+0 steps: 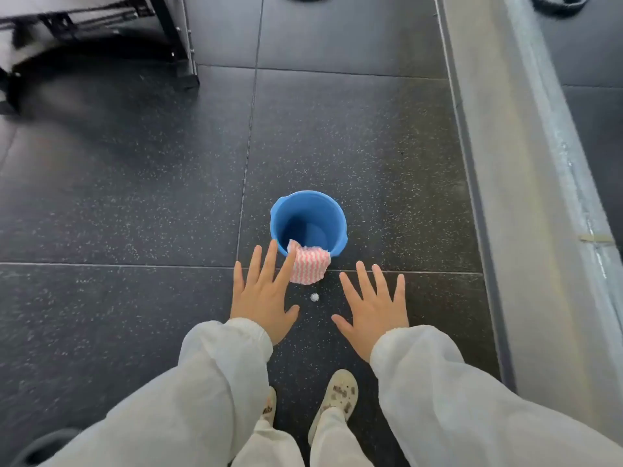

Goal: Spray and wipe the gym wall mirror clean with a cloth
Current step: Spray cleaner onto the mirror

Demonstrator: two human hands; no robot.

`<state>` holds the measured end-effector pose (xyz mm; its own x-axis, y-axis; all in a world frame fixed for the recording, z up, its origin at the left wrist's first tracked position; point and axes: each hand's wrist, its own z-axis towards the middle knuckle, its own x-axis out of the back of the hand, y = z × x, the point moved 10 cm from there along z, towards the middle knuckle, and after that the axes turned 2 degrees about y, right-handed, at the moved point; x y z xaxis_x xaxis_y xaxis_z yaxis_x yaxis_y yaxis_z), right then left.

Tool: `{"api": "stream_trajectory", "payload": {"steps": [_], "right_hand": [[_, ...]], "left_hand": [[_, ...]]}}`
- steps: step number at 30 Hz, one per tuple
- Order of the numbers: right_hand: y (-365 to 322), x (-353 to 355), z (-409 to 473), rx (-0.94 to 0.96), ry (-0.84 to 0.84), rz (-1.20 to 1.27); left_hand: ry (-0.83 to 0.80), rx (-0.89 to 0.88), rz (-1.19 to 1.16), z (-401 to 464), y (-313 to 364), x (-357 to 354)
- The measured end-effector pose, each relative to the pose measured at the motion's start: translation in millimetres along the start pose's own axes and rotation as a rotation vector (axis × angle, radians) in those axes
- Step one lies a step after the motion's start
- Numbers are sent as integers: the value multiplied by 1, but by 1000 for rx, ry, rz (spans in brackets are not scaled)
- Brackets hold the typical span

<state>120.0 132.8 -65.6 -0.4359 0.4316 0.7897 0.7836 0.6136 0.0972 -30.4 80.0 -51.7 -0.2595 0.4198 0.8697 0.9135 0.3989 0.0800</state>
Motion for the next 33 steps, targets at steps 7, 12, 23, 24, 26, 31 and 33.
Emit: {"api": "stream_trajectory", "payload": {"steps": [7, 12, 23, 24, 26, 31, 33], "right_hand": [[-10, -79, 78, 43, -29, -25], [-26, -145, 140, 52, -27, 10], [-68, -285, 249, -29, -121, 189], [-70, -295, 257, -47, -132, 197], [-74, -314, 274, -89, -165, 217], [-76, -342, 301, -162, -231, 306], [-78, -347, 309, -149, -243, 298]], "left_hand": [[-20, 54, -89, 48, -4, -98], [-39, 46, -184, 89, -20, -176], [-254, 190, -698, 143, -50, -330], [-261, 196, -711, 146, -54, -339], [-278, 211, -726, 151, -62, -352], [-281, 226, -748, 163, -74, -370], [-277, 232, -750, 169, -76, -374]]}}
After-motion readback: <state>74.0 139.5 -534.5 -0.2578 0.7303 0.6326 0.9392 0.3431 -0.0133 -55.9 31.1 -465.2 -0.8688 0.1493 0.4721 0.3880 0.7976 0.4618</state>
